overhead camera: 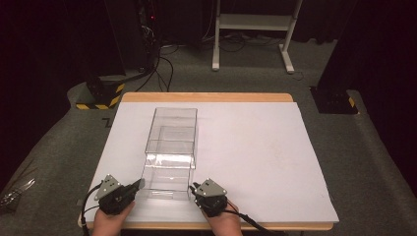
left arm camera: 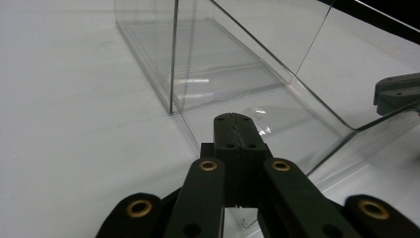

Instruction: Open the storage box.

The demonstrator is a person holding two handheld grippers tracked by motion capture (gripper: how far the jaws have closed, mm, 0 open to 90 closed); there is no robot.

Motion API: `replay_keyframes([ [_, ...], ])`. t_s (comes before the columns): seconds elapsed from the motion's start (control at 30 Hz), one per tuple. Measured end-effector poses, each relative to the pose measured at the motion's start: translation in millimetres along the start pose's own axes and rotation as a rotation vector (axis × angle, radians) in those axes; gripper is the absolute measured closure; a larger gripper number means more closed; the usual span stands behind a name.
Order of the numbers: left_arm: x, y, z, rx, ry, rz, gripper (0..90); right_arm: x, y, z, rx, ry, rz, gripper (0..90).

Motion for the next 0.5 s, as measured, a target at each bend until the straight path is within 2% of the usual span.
replay_keyframes([
  [0.17, 0.2, -1.5, 2.9, -0.005, 0.000, 0.000, 90.0, -4.1, -1.6, 2.0, 0.008, 0.006, 0.008, 79.8],
  [0.4, 0.9, -2.9, 4.3, -0.011, 0.008, -0.015, 90.0, -3.4, -2.6, 2.4, 0.012, 0.019, -0.003, 77.6],
  [0.5, 1.1, -3.8, 4.4, -0.011, 0.003, -0.008, 90.0, -1.0, -2.8, 2.4, 0.009, 0.024, -0.006, 75.4],
])
Point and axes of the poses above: each handheld gripper's, and its own axes: z roughly backward along the jaws, y roughly out of its top, x roughly to its right, the point moved 5 cm from there along -z, roughly forward along the jaws, and after that the axes turned 6 degrees about z, right-handed, at the moved point
